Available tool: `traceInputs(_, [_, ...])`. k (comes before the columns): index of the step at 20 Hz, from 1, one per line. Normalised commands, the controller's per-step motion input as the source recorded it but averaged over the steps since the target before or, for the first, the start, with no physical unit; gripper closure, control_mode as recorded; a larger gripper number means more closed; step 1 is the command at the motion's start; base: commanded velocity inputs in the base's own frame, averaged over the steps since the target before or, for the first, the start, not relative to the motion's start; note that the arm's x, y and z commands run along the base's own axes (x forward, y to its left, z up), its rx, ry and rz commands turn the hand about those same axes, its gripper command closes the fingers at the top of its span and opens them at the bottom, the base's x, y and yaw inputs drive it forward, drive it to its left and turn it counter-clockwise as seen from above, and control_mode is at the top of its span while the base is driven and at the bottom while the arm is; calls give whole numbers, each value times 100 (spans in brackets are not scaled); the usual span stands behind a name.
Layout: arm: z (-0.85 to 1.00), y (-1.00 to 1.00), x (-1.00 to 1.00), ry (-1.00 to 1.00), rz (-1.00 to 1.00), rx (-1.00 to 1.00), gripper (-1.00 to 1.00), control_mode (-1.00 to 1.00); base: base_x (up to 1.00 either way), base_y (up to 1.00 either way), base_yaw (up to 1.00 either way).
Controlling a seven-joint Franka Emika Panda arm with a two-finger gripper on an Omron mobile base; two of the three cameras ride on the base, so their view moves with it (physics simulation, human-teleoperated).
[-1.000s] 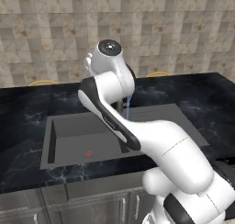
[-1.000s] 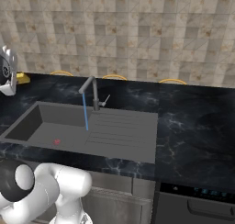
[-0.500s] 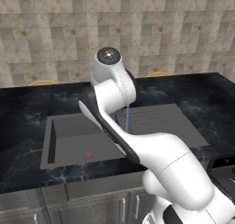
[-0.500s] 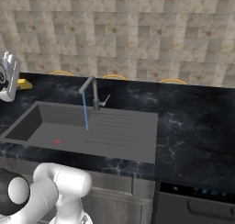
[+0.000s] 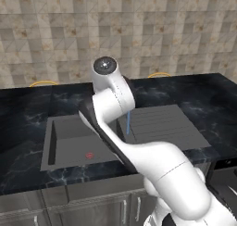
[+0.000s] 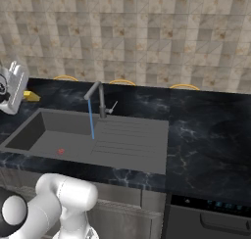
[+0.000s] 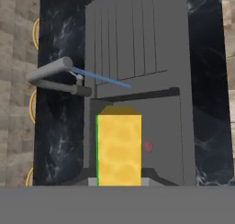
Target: Soak the sponge with water for a few seconds and then drop it inside the sink.
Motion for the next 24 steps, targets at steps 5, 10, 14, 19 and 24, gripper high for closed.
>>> traceInputs(5, [-23, -20, 0, 0, -16, 0, 100, -100, 0, 0, 0])
traceInputs(10, [-29, -11, 0, 0, -15, 0, 100, -100, 0, 0, 0])
traceInputs(14, [-40, -6, 1, -4, -13, 0, 100, -100, 0, 0, 0])
traceInputs(19, [-31, 0, 19, -12, -5, -3, 100, -100, 0, 0, 0])
traceInputs(24, [-8, 0, 14, -14, 0, -8, 100, -100, 0, 0, 0])
